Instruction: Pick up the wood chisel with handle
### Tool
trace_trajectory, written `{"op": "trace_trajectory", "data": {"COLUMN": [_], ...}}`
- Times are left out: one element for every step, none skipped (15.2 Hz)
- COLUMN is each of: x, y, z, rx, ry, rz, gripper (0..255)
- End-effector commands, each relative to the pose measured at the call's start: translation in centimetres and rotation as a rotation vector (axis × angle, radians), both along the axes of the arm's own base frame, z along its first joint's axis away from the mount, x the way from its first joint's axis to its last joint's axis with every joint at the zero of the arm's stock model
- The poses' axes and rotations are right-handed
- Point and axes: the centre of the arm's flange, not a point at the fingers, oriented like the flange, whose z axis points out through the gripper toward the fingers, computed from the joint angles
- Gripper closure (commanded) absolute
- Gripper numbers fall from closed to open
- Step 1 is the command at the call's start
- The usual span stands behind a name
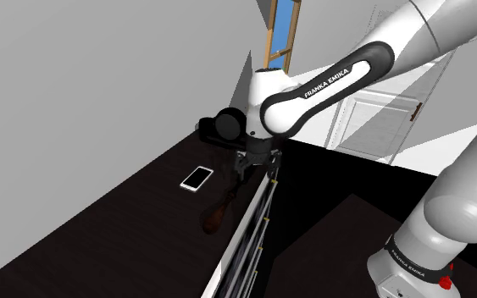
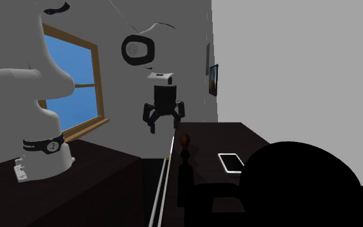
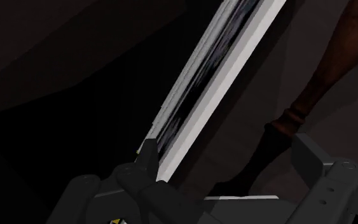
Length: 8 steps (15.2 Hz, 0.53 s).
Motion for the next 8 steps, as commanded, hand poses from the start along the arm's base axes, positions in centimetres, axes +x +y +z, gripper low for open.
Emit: {"op": "trace_trajectory", "data": {"x": [1.1,1.9,2.7,3.5,4.3,5.1,5.6,5.6], "y": [1.3,1.9,2.4,3.0,3.5,4.0,4.2,4.2], "z": [-2.1,-2.9,-3.8,-4.6,-5.5,-6.3,-6.8,-7.3], "rx": [0.001,0.001,0.001,0.001,0.001,0.001,0.001,0.001], "ry": [-0.005,-0.007,-0.010,-0.012,-0.014,-0.017,-0.018,-0.018], "rz": [-0.043,-0.062,-0.082,-0.102,-0.121,-0.141,-0.152,-0.152], "gripper": [0,0,0,0,0,0,0,0]}}
